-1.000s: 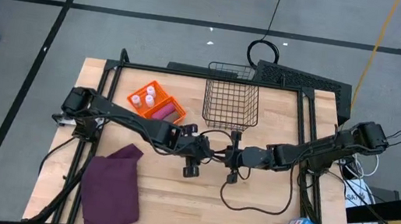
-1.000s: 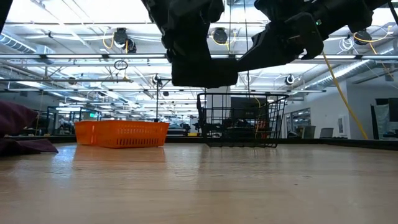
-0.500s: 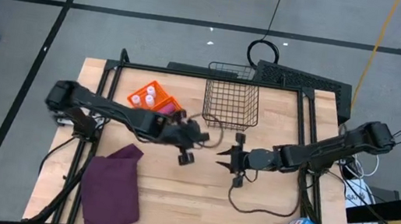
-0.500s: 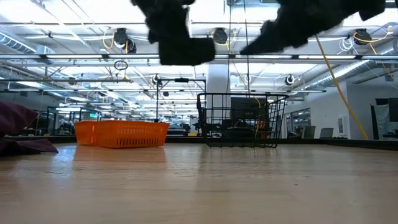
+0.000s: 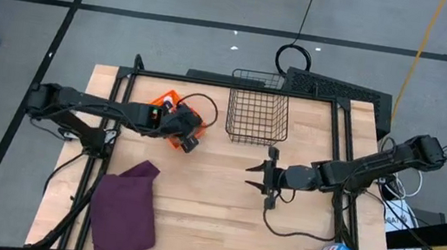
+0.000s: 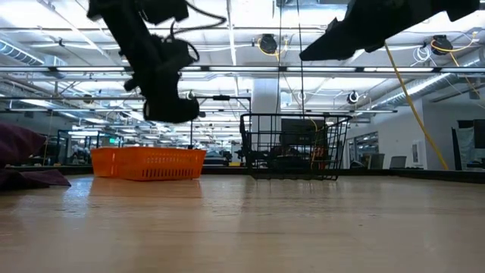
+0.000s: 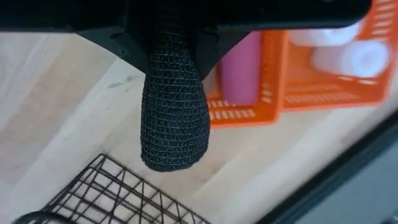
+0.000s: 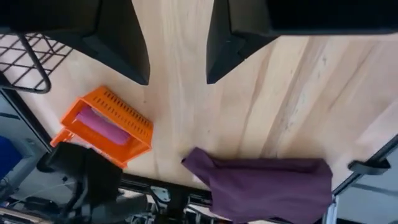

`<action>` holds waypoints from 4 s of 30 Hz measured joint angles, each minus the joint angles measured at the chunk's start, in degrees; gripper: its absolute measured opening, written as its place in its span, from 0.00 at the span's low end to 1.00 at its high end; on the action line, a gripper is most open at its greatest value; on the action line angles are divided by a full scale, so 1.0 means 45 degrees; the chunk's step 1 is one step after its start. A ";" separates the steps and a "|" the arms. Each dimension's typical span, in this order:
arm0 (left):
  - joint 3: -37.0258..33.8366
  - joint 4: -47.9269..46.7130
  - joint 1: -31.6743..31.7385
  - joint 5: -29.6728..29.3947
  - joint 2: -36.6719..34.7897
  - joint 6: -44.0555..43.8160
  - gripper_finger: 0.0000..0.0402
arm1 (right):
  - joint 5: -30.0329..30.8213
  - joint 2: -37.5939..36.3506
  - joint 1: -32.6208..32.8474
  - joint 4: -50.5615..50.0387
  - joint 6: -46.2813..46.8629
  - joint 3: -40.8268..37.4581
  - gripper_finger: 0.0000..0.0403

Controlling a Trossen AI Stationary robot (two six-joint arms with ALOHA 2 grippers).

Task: Pick & Place Medicine items
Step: Put the black bandage into the bottom orange basket, then put the purple patient gown into the black mesh basket

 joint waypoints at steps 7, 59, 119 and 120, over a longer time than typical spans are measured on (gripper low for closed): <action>-0.1142 0.1283 0.1147 0.0939 0.0092 0.0229 0.16 | 0.0005 0.0005 -0.0003 0.0193 0.0006 -0.0072 0.36; 0.0130 -0.3954 -0.0606 0.4946 -0.2253 -0.1781 0.66 | -0.0019 0.0005 0.0014 0.0393 0.0087 -0.0077 0.35; 0.1025 0.3523 -0.7038 0.2080 0.0686 -0.1490 0.05 | -0.2012 0.2081 0.2126 0.6310 -0.1096 -0.0077 0.35; 0.1028 0.3664 -0.7432 0.2473 0.0680 -0.1902 0.06 | -0.2003 0.2200 0.2184 0.6397 -0.1508 -0.0082 0.35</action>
